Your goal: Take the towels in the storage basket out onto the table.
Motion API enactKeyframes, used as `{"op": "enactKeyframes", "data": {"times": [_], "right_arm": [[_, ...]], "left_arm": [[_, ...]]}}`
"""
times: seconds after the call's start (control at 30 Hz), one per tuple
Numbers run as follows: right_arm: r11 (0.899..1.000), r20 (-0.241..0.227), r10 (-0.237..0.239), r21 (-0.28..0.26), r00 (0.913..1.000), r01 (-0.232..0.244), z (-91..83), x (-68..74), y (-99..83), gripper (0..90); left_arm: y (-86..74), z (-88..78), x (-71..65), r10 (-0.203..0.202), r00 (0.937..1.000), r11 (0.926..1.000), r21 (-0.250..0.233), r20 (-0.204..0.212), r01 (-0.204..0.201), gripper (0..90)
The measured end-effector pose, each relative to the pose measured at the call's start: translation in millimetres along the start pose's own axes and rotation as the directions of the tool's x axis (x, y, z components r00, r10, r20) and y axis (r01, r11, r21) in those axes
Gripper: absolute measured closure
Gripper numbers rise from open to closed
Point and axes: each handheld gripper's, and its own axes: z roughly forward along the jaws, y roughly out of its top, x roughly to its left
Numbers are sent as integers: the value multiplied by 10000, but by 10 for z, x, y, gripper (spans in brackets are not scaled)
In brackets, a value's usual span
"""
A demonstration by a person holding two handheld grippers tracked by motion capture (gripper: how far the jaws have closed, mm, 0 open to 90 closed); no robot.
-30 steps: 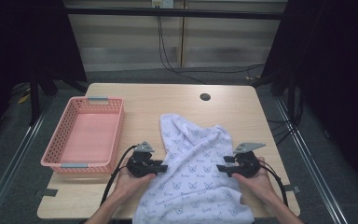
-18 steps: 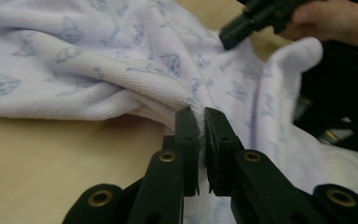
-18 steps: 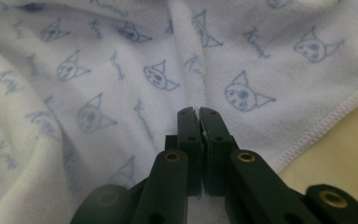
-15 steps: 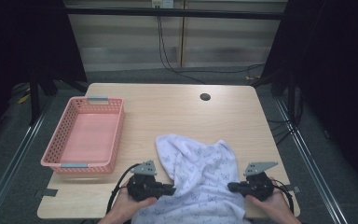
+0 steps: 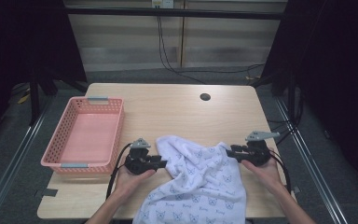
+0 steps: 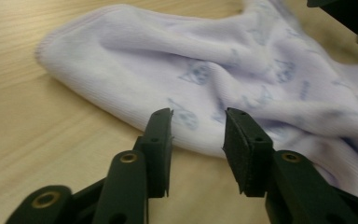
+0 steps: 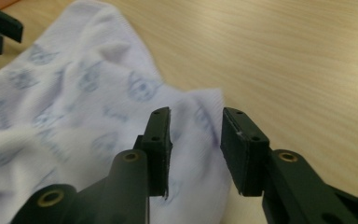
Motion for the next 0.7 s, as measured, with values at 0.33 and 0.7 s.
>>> {"op": "enactKeyframes", "data": {"times": [0.33, 0.7], "right_arm": [[9971, 105, 193, 728, 9998, -200, 347, -77, -13, 709], [9932, -12, 404, -1092, 9992, -402, -49, -92, 122, 860]], "left_arm": [[7, 153, 116, -418, 9973, 9991, -24, -598, 417, 507], [301, 26, 11, 273, 9995, 9933, -1124, 183, -250, 881]]}}
